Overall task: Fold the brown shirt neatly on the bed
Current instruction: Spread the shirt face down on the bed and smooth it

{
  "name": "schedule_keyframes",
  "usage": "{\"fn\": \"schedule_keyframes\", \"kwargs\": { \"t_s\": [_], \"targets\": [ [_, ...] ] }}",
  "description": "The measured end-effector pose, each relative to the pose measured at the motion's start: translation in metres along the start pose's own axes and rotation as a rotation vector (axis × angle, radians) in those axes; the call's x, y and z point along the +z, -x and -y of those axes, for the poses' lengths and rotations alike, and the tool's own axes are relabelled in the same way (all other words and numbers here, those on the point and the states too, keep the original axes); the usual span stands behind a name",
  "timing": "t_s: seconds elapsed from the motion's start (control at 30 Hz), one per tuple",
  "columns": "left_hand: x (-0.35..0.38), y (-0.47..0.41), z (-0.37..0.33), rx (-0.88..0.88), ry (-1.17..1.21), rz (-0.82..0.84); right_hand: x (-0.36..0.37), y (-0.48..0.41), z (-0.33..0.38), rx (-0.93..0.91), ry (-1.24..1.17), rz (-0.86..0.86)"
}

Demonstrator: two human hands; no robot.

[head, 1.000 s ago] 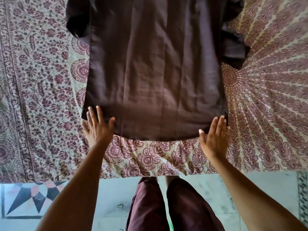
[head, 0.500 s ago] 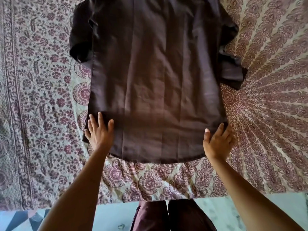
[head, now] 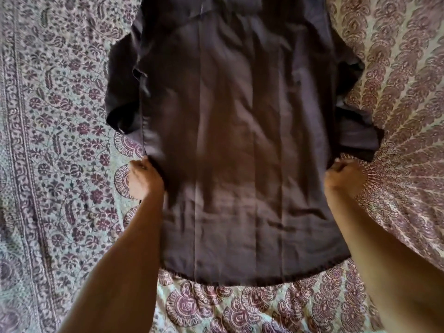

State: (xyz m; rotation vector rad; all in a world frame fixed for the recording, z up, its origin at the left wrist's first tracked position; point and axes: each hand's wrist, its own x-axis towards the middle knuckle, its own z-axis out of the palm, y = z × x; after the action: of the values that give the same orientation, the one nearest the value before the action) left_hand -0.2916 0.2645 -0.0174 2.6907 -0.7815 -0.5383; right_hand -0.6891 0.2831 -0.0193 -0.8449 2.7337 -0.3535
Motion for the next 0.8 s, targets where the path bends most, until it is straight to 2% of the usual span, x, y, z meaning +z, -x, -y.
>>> {"fn": "schedule_keyframes", "kwargs": {
  "t_s": [0.1, 0.23, 0.3, 0.37, 0.4, 0.47, 0.53, 0.7, 0.8],
  "targets": [
    [-0.003, -0.015, 0.011, 0.085, -0.014, -0.026, 0.003, -0.005, -0.009, 0.057, -0.131, -0.109],
    [0.006, -0.019, 0.019, 0.138, -0.013, -0.082, 0.002, -0.002, -0.003, 0.12, 0.016, -0.051],
    [0.008, -0.016, 0.016, 0.138, 0.006, -0.136, 0.003, 0.001, 0.0, 0.107, -0.006, -0.112],
    [0.008, -0.015, 0.007, 0.154, -0.033, -0.203, 0.005, -0.001, 0.005, 0.01, -0.046, -0.189],
    [0.009, -0.016, -0.001, 0.178, -0.082, -0.212, 0.004, -0.003, 0.008, -0.096, -0.024, -0.211],
    [0.015, -0.024, -0.019, 0.226, -0.145, -0.176, 0.006, -0.013, 0.02, -0.293, 0.029, -0.224],
    [0.02, -0.032, -0.038, 0.241, -0.149, -0.148, 0.006, -0.022, 0.038, -0.369, -0.013, -0.209],
    [0.025, -0.048, -0.069, 0.208, -0.045, -0.151, 0.007, -0.052, 0.069, -0.218, -0.003, -0.096],
    [0.021, -0.061, -0.073, 0.119, -0.044, -0.089, -0.002, -0.067, 0.07, -0.143, 0.022, -0.088]
  ]
}}
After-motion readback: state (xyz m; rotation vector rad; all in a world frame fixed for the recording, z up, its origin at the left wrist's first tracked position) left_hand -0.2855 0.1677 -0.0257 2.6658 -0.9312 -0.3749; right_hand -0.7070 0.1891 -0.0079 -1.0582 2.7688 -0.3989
